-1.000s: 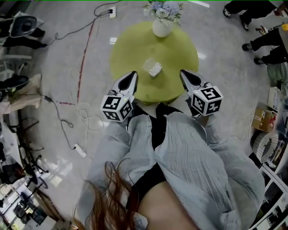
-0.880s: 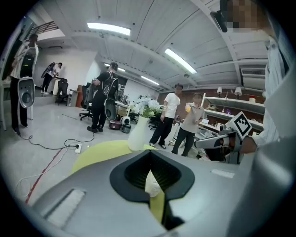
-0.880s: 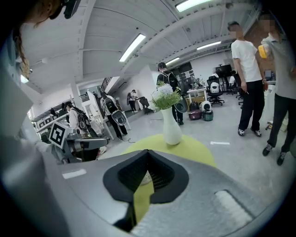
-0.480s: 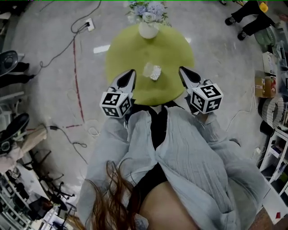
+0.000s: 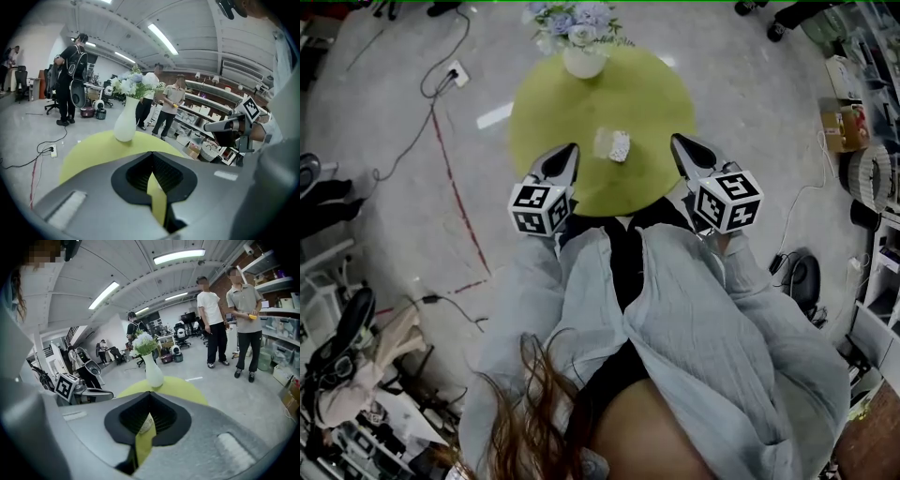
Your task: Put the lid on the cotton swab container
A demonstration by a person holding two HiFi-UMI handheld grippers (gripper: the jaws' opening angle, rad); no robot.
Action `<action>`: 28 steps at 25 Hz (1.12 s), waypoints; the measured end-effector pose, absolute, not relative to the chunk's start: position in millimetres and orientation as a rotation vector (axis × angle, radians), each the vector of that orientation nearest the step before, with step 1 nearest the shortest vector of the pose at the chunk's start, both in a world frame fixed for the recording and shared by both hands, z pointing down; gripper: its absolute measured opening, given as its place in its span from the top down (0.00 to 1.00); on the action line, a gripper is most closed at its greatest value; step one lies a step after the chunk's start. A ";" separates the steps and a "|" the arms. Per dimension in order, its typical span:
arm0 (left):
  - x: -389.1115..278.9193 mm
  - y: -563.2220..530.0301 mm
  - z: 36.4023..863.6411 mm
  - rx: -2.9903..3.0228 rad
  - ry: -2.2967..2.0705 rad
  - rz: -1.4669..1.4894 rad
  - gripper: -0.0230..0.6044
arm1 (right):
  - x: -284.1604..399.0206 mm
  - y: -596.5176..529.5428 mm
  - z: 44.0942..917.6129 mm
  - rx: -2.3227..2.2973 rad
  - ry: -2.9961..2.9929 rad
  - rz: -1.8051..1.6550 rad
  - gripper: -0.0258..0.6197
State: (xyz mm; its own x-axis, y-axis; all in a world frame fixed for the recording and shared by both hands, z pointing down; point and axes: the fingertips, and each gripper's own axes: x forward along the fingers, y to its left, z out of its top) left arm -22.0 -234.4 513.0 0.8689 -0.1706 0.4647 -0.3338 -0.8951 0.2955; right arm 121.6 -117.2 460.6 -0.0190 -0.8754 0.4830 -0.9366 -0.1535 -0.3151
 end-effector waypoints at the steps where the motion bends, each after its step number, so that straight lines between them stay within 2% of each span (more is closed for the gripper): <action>1: -19.2 -233.7 515.5 2.664 -0.361 0.614 0.93 | 123.6 -114.7 461.5 2.140 -1.962 0.912 0.96; 13: -8.6 -230.0 559.4 2.578 -0.234 0.707 0.93 | 107.1 -101.2 467.7 2.205 -1.877 0.965 0.96; 28: 3.6 -222.1 556.7 2.586 -0.222 0.696 0.93 | 118.1 -89.7 469.2 2.215 -1.861 0.963 0.96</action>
State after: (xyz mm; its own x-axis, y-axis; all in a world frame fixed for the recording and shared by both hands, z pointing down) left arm 3.6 -222.1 556.7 0.8595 -0.0372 0.5098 -0.2647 -0.8856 0.3817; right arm 118.1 -89.7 469.2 0.0571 -0.8557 0.5144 -0.9141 -0.2520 -0.3177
